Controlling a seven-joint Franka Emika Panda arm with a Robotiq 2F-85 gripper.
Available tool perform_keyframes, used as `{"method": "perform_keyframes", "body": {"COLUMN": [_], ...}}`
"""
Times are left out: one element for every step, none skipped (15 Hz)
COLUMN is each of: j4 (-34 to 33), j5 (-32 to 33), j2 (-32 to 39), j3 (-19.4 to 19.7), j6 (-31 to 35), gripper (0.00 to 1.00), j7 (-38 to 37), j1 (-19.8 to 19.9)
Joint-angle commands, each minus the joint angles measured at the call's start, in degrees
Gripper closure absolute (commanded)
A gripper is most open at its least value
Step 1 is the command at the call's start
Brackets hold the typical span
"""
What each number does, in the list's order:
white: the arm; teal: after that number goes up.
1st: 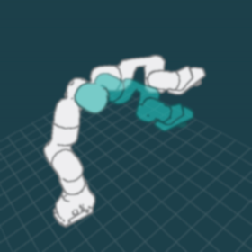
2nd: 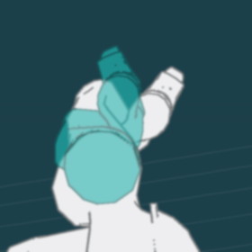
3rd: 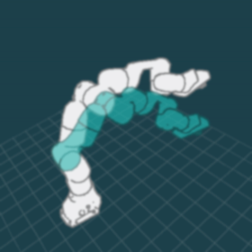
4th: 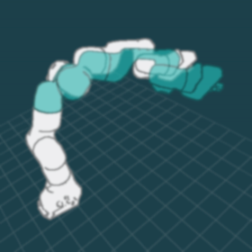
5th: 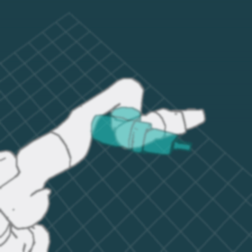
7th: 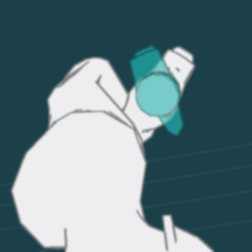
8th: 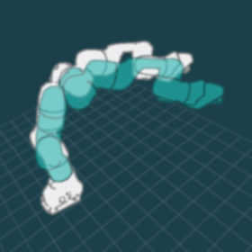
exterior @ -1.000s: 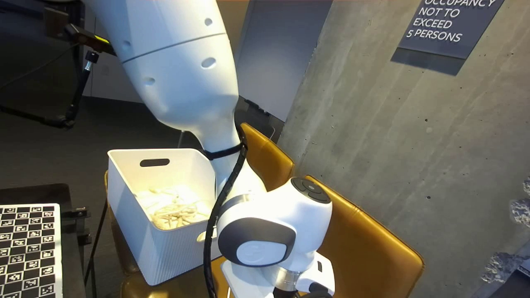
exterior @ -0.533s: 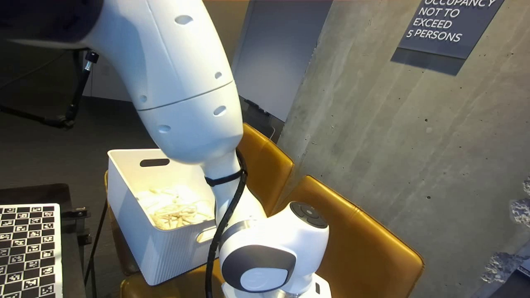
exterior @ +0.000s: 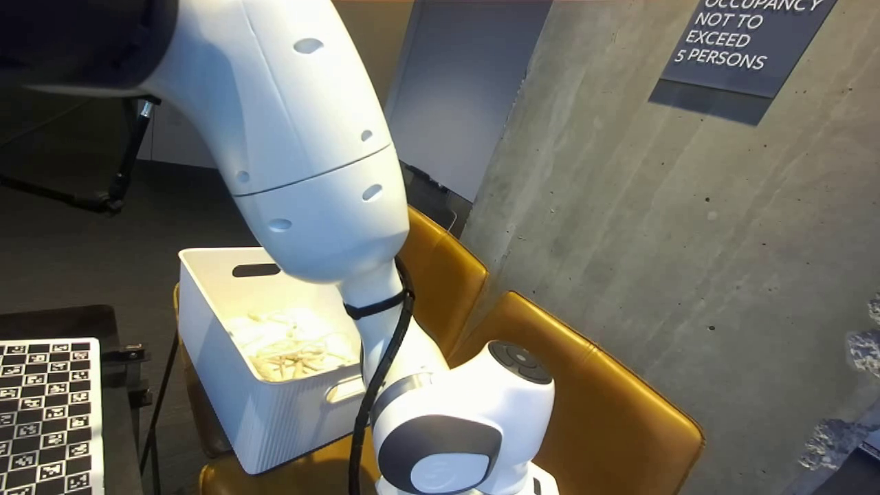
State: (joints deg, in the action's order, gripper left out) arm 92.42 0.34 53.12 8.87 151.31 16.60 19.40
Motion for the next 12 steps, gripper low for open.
{"method": "perform_keyframes", "body": {"j4": [-1.3, -1.4, -1.4, -1.0, -0.4, 0.2, 1.0, 1.6, 2.4, 3.5, 4.4, 5.9], "j5": [1.6, 1.7, 1.7, 1.7, 1.6, 1.7, 1.7, 1.7, 1.8, 1.9, 1.9, 2.0], "j2": [0.1, -0.3, -0.7, -1.6, -2.7, -3.8, -5.2, -6.8, -8.5, -10.9, -13.1, -15.9], "j3": [0.0, 0.1, 0.0, -0.2, -0.3, -0.4, -0.5, -0.6, -0.7, -0.9, -1.1, -1.5], "j6": [-1.4, -1.7, -1.9, -2.1, -2.3, -2.3, -2.2, -2.4, -2.4, -2.7, -2.9, -3.0], "gripper": [0.86, 0.92, 0.99, 1.00, 1.00, 1.00, 0.99, 0.99, 0.99, 0.99, 0.99, 0.99], "j7": [-1.0, -1.1, -1.0, -0.9, -0.7, -0.6, -0.5, -0.5, -0.5, -0.5, -0.7, -0.8], "j1": [0.6, 0.5, 0.5, 0.4, 0.4, 0.2, 0.0, -0.2, -0.6, -1.2, -1.8, -2.6]}}
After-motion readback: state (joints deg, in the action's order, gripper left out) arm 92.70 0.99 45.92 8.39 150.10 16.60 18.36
